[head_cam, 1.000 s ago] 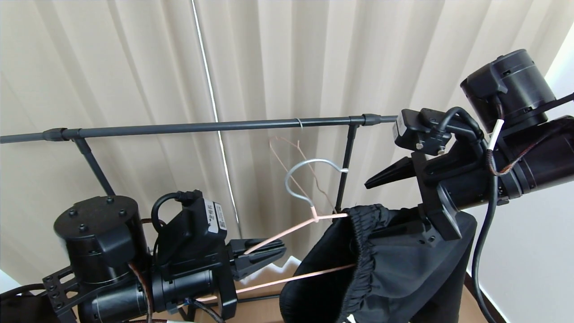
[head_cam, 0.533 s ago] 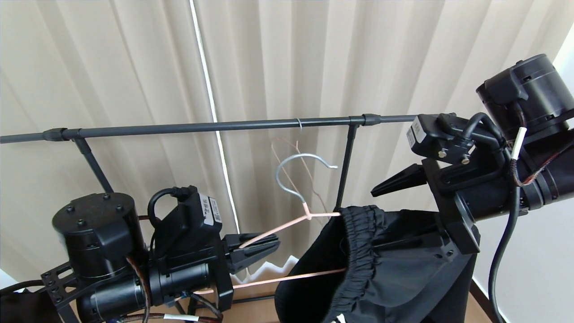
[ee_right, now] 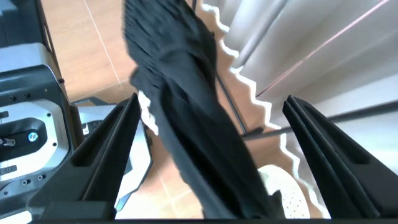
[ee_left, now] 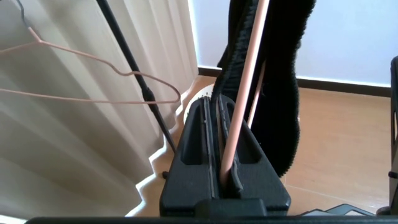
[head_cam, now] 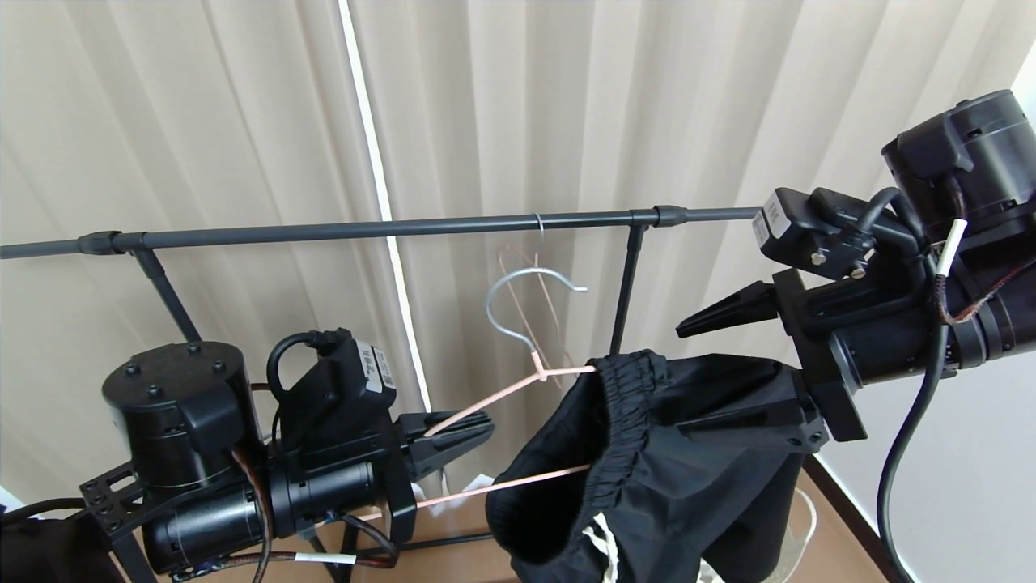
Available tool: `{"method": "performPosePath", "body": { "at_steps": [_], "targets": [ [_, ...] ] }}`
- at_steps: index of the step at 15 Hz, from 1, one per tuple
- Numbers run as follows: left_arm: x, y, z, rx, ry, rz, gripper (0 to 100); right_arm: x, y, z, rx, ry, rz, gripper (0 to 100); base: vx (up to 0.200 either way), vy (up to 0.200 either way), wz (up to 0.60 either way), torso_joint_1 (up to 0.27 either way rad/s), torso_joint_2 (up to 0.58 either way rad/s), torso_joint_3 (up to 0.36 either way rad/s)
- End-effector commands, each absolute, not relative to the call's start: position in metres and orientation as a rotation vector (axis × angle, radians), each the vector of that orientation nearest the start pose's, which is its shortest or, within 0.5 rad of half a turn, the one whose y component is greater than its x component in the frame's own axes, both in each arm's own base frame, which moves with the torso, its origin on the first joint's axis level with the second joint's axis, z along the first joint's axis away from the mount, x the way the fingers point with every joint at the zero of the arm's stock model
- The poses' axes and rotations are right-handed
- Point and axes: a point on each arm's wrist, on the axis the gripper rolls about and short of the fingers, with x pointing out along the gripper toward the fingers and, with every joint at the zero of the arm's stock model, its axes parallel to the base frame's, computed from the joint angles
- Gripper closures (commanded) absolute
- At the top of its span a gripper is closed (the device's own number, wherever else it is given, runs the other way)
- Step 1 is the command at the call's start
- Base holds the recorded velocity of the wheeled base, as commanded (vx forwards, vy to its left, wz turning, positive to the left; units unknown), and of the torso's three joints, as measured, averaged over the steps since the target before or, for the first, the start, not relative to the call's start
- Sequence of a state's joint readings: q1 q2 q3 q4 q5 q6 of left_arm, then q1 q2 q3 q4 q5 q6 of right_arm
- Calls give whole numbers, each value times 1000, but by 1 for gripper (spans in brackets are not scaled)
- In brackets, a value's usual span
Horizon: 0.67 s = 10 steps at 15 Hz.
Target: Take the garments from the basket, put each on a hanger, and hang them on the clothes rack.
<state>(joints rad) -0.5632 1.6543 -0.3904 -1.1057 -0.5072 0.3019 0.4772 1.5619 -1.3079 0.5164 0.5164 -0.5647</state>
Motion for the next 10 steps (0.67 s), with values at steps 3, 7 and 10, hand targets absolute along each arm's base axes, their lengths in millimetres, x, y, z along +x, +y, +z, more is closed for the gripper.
{"method": "performPosePath", "body": {
  "at_steps": [3, 7, 10],
  "targets": [
    [203, -147, 137, 276, 11, -1106, 100, 237, 138, 250, -474, 516, 1159, 0, 0, 0, 0, 0, 0, 0],
    [205, -154, 135, 276, 16, -1124, 100, 236, 154, 248, -489, 482, 1206, 0, 0, 0, 0, 0, 0, 0],
    [205, -156, 135, 278, 13, -1128, 100, 237, 158, 246, -492, 489, 1218, 0, 0, 0, 0, 0, 0, 0]
  ]
}}
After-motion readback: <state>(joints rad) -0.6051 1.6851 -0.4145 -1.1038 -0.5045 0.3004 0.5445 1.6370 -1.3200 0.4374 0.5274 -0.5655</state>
